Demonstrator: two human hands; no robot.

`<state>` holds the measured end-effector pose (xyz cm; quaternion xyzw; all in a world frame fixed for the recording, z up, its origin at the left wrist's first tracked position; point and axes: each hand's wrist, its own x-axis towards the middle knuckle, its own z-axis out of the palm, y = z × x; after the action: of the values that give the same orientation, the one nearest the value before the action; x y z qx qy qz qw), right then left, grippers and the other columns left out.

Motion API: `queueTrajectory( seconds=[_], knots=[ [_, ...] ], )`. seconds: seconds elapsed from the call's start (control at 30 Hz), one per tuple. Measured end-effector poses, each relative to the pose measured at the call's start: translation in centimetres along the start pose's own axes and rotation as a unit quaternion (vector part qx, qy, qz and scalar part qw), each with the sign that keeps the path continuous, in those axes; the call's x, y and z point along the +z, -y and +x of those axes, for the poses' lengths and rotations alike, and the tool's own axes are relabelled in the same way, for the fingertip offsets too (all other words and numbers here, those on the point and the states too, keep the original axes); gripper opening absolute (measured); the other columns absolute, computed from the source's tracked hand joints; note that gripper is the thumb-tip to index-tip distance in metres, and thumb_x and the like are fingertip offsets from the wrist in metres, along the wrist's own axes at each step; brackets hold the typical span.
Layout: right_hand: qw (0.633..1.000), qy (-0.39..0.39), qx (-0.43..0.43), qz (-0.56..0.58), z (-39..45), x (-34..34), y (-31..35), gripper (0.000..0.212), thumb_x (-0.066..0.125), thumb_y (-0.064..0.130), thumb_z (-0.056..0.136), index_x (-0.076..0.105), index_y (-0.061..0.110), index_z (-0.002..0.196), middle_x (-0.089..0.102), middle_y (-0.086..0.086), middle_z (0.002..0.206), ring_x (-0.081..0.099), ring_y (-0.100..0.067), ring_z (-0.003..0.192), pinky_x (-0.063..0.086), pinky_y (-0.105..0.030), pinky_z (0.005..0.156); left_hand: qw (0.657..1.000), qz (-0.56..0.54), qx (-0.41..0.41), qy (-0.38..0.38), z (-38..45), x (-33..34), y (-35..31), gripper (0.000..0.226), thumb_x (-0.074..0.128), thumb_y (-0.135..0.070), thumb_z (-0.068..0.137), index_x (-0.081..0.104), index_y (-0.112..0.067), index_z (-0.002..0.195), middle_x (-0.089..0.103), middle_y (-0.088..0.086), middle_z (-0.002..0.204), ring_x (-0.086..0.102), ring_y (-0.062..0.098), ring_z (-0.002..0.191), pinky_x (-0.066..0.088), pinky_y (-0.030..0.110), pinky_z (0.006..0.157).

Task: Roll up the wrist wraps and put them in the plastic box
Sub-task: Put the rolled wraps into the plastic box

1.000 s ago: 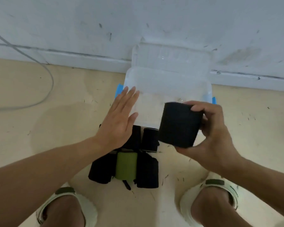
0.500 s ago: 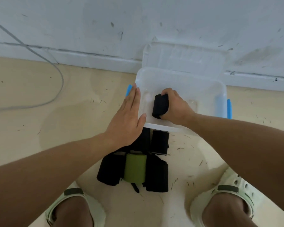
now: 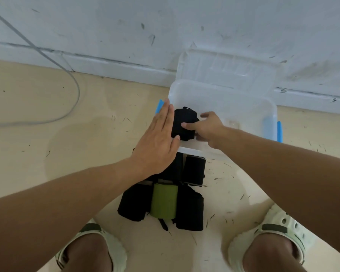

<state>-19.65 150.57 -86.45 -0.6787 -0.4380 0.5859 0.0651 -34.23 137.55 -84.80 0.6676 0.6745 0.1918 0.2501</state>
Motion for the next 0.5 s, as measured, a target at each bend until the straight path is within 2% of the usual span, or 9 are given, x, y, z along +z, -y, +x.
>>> queueTrajectory(
  seconds=[0.07, 0.13, 0.27, 0.3, 0.4, 0.5],
  knots=[
    [0.997, 0.022, 0.053, 0.056, -0.2, 0.4, -0.3, 0.060, 0.090, 0.021, 0.080, 0.060, 0.005, 0.129, 0.066, -0.011, 0.127, 0.068, -0.030, 0.109, 0.063, -0.041, 0.088, 1.000, 0.000, 0.000, -0.002, 0.0, -0.1, -0.1, 0.074, 0.038, -0.025, 0.110, -0.010, -0.005, 0.163, -0.020, 0.007, 0.173, -0.014, 0.013, 0.160, 0.004, 0.032, 0.132],
    [0.992, 0.011, 0.058, 0.109, -0.2, 0.9, 0.0, 0.051, 0.085, 0.015, 0.085, 0.063, 0.003, 0.129, 0.066, -0.013, 0.131, 0.067, -0.029, 0.110, 0.064, -0.039, 0.086, 1.000, -0.002, 0.000, -0.006, 0.0, 0.0, -0.2, 0.074, 0.038, -0.022, 0.109, -0.009, -0.005, 0.163, -0.019, 0.008, 0.173, -0.014, 0.011, 0.159, 0.007, 0.033, 0.132],
    [0.983, -0.016, 0.059, 0.170, -0.2, 1.2, 1.0, 0.058, 0.079, 0.012, 0.091, 0.054, 0.007, 0.144, 0.061, -0.011, 0.139, 0.063, -0.021, 0.082, 0.062, -0.035, 0.088, 1.000, -0.005, 0.004, -0.020, 0.0, 0.1, -0.2, 0.075, 0.040, -0.016, 0.106, -0.006, -0.004, 0.163, -0.015, 0.010, 0.174, -0.010, 0.013, 0.160, 0.015, 0.039, 0.131],
    [0.985, -0.012, 0.058, 0.163, -0.3, 1.2, 1.0, 0.060, 0.078, 0.012, 0.092, 0.052, 0.008, 0.145, 0.061, -0.011, 0.139, 0.063, -0.021, 0.085, 0.062, -0.035, 0.089, 1.000, -0.002, 0.005, -0.023, 0.0, 0.2, -0.2, 0.075, 0.040, -0.017, 0.106, -0.005, -0.003, 0.164, -0.013, 0.010, 0.174, -0.009, 0.014, 0.160, 0.016, 0.039, 0.131],
    [0.990, -0.006, 0.045, 0.130, -0.3, 1.0, 0.8, 0.059, 0.078, 0.016, 0.092, 0.052, 0.007, 0.144, 0.061, -0.011, 0.138, 0.064, -0.026, 0.112, 0.061, -0.036, 0.093, 0.999, 0.003, 0.006, -0.032, -0.1, 0.3, -0.1, 0.074, 0.038, -0.020, 0.104, -0.001, -0.003, 0.164, -0.010, 0.011, 0.174, -0.010, 0.011, 0.158, 0.014, 0.037, 0.131],
    [0.998, -0.014, 0.021, 0.053, -1.3, -0.1, 1.5, 0.054, 0.080, 0.025, 0.091, 0.058, 0.008, 0.137, 0.064, -0.006, 0.128, 0.062, -0.026, 0.117, 0.056, -0.034, 0.097, 0.999, -0.002, 0.005, -0.035, -0.1, 0.4, -0.2, 0.073, 0.040, -0.017, 0.103, 0.003, -0.006, 0.165, -0.009, 0.009, 0.175, -0.007, 0.012, 0.159, 0.014, 0.038, 0.131]
  ],
)
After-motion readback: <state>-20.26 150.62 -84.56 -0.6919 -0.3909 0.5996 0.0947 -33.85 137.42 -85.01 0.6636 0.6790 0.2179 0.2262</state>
